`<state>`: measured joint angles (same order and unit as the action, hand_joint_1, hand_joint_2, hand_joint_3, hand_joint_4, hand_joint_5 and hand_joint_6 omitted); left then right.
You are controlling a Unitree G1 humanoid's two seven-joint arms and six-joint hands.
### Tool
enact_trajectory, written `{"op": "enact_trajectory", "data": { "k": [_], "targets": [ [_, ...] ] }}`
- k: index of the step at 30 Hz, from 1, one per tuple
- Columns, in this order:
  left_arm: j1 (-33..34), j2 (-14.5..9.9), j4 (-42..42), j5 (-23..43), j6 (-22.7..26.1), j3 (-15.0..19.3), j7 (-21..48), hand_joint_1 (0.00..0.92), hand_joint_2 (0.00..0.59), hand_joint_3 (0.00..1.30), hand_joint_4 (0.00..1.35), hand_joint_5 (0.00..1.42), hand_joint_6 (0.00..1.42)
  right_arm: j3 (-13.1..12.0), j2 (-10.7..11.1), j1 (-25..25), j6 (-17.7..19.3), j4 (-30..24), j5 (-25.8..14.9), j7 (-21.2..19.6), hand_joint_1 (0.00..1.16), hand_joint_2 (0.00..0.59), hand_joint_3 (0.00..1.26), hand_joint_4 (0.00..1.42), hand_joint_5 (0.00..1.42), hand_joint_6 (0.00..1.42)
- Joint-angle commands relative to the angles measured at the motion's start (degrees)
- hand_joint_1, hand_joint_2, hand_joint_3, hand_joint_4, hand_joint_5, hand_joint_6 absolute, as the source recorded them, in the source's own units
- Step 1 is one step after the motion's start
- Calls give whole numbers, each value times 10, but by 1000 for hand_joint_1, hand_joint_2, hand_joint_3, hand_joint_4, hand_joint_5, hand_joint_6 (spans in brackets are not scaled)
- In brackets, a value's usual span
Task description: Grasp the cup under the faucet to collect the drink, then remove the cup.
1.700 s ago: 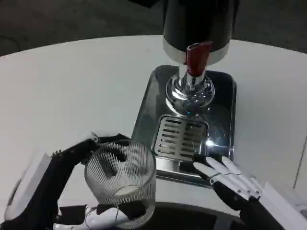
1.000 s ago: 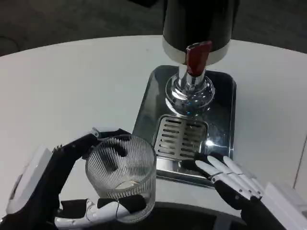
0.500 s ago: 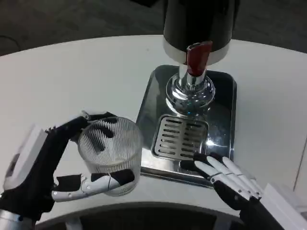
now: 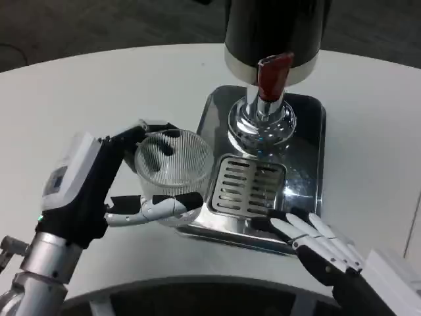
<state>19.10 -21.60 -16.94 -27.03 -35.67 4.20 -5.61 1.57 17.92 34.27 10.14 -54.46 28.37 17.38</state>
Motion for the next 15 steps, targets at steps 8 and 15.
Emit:
{"op": "enact_trajectory", "data": {
  "k": [8, 15],
  "targets": [
    [135, 13, -154, -29, -2, -74, -63, 660, 138, 748, 886, 948, 769, -8, -10, 24, 8, -11, -4, -5, 679, 482, 134, 62, 1, 0],
    [181, 24, -206, -43, 4, -109, -94, 660, 138, 748, 885, 948, 768, -17, -13, 33, 12, -12, -9, -6, 677, 481, 134, 64, 2, 0]
  ]
}}
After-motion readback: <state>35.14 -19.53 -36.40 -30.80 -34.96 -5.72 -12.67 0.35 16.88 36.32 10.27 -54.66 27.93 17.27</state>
